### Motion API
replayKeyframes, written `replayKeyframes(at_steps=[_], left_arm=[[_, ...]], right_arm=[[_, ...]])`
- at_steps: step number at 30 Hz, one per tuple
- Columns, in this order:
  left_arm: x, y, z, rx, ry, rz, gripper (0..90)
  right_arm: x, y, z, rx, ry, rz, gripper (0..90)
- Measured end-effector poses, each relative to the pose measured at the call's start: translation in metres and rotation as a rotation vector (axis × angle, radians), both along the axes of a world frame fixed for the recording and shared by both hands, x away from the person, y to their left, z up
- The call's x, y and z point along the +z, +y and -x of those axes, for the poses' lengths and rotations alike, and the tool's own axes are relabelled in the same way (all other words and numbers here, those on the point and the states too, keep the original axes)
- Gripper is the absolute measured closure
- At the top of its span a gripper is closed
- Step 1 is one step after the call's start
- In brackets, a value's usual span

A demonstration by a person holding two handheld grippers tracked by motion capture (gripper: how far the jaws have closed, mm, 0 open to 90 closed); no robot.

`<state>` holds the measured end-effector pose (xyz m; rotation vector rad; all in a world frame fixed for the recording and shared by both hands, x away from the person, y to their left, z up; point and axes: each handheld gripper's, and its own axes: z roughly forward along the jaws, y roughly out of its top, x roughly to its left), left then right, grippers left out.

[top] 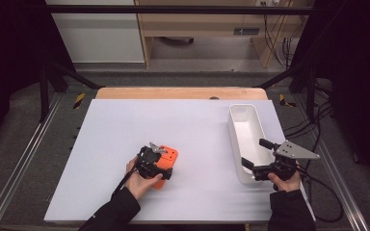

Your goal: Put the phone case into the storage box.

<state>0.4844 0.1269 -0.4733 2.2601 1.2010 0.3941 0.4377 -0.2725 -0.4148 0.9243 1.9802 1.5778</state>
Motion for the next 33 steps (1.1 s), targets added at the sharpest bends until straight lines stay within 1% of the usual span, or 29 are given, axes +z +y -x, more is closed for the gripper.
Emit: replayKeyframes(at_steps=[6, 9, 14, 19, 20, 22, 24, 26, 29, 33], left_arm=[[0.002, 0.002, 0.0, -0.005, 0.004, -0.005, 12.5], [0.004, 0.003, -0.001, -0.008, 0.001, -0.012, 13.0], [0.008, 0.005, -0.001, -0.009, -0.002, -0.011, 13.4], [0.014, 0.008, 0.0, -0.014, -0.01, -0.002, 13.5], [0.018, 0.01, 0.0, -0.02, -0.017, 0.003, 13.5], [0.02, 0.011, 0.001, -0.021, -0.02, 0.009, 13.5], [0.025, 0.014, 0.001, -0.032, -0.029, 0.022, 13.5], [0.027, 0.015, 0.002, -0.036, -0.031, 0.025, 13.6], [0.034, 0.019, 0.003, -0.049, -0.047, 0.035, 13.6], [0.038, 0.021, 0.004, -0.064, -0.055, 0.047, 13.6]], right_arm=[[0.0, 0.0, 0.0, 0.0, 0.0, -0.001, 0.4], [0.0, 0.0, 0.0, 0.0, 0.0, -0.001, 0.4], [0.0, 0.0, 0.0, 0.001, -0.001, -0.001, 0.4], [0.0, 0.0, 0.0, 0.002, -0.003, -0.001, 0.4], [0.0, 0.0, 0.0, 0.003, -0.003, -0.002, 0.4], [0.0, 0.0, 0.0, 0.004, -0.003, -0.001, 0.4], [0.0, 0.0, 0.0, 0.003, -0.003, 0.001, 0.4], [0.0, 0.0, 0.0, 0.004, -0.003, 0.0, 0.4], [0.0, 0.0, 0.0, 0.005, -0.007, 0.0, 0.4], [0.0, 0.0, 0.0, 0.006, -0.008, 0.002, 0.4]])
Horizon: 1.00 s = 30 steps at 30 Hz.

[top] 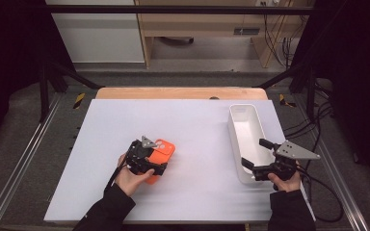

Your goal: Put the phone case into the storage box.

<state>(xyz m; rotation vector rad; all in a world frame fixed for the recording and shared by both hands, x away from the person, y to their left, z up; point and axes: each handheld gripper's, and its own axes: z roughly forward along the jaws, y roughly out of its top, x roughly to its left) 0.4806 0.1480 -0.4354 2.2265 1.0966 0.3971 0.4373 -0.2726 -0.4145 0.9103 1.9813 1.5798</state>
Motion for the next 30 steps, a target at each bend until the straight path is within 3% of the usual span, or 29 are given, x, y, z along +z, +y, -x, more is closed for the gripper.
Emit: replayKeyframes(at_steps=[11, 30], left_arm=[[0.019, 0.007, 0.006, -0.116, -0.049, 0.03, 13.6], [0.037, 0.009, 0.017, -0.238, -0.077, 0.057, 13.7]], right_arm=[[0.001, 0.0, 0.001, 0.007, -0.003, 0.0, 0.4], [0.002, 0.003, 0.002, 0.022, -0.01, 0.008, 0.4]])
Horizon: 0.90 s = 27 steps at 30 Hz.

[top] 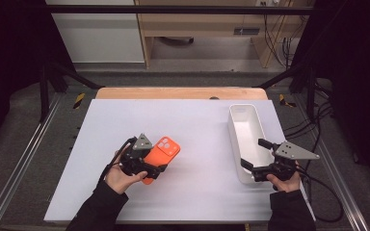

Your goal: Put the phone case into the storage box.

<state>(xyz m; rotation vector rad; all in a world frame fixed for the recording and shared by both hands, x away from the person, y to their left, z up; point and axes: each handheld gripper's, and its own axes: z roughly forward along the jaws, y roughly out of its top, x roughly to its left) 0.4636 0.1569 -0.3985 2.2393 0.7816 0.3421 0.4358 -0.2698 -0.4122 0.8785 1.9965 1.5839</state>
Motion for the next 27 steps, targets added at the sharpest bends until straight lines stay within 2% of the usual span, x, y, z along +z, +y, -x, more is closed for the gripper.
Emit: replayKeyframes(at_steps=[11, 18, 27], left_arm=[[0.011, -0.005, 0.01, -0.077, -0.045, -0.004, 13.7], [0.015, -0.009, 0.016, -0.116, -0.056, -0.016, 13.7], [0.017, -0.017, 0.023, -0.185, -0.074, -0.032, 13.7]], right_arm=[[0.003, 0.004, 0.001, 0.016, -0.014, 0.012, 0.4], [0.004, 0.009, 0.002, 0.039, -0.022, 0.027, 0.4], [0.005, 0.02, 0.004, 0.07, -0.044, 0.071, 0.4]])
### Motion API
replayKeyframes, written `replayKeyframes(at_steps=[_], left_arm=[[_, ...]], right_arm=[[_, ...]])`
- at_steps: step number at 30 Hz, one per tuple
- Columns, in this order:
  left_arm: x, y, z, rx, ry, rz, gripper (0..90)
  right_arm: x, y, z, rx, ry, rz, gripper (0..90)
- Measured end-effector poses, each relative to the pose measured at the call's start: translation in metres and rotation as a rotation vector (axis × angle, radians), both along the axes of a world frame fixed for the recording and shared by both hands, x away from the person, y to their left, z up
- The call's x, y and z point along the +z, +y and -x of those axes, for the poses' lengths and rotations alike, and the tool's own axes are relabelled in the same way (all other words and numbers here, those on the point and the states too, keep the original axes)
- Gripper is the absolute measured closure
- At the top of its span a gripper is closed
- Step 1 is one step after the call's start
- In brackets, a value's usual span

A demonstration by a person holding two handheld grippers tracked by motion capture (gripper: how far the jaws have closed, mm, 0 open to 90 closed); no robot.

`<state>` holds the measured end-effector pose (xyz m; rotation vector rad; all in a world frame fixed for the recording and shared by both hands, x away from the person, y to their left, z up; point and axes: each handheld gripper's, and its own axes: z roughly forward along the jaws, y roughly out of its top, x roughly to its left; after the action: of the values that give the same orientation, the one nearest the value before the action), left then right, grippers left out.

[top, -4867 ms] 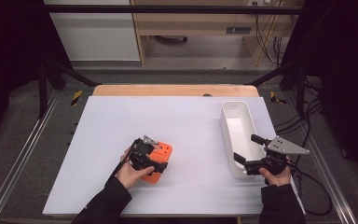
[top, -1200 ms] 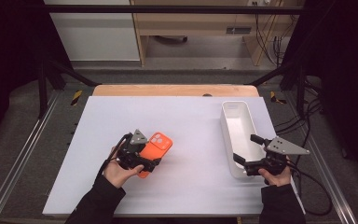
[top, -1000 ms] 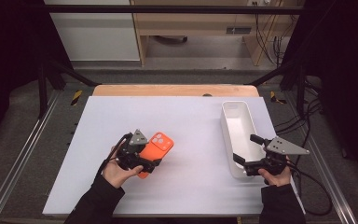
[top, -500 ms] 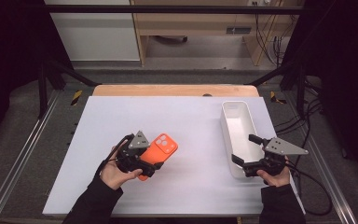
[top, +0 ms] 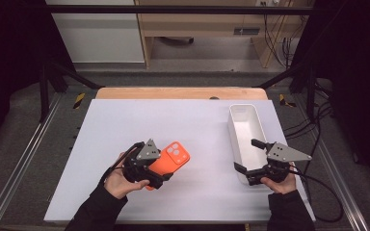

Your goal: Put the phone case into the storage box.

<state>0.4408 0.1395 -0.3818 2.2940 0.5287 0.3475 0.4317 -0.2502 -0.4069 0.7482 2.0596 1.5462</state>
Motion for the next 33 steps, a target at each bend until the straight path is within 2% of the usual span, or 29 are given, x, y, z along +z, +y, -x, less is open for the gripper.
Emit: replayKeyframes(at_steps=[9, 15, 21, 33], left_arm=[[0.001, -0.005, 0.004, -0.038, -0.002, -0.013, 13.7], [0.001, -0.009, 0.007, -0.071, -0.011, -0.023, 13.7], [-0.001, -0.013, 0.008, -0.092, -0.018, -0.034, 13.7], [-0.004, -0.02, 0.006, -0.159, -0.044, -0.074, 13.7]], right_arm=[[0.003, 0.008, 0.002, 0.026, -0.005, 0.02, 0.4], [0.003, 0.015, 0.003, 0.05, 0.0, 0.055, 0.4], [0.004, 0.021, 0.004, 0.072, 0.0, 0.069, 0.4], [0.007, 0.035, 0.006, 0.131, 0.004, 0.124, 0.4]])
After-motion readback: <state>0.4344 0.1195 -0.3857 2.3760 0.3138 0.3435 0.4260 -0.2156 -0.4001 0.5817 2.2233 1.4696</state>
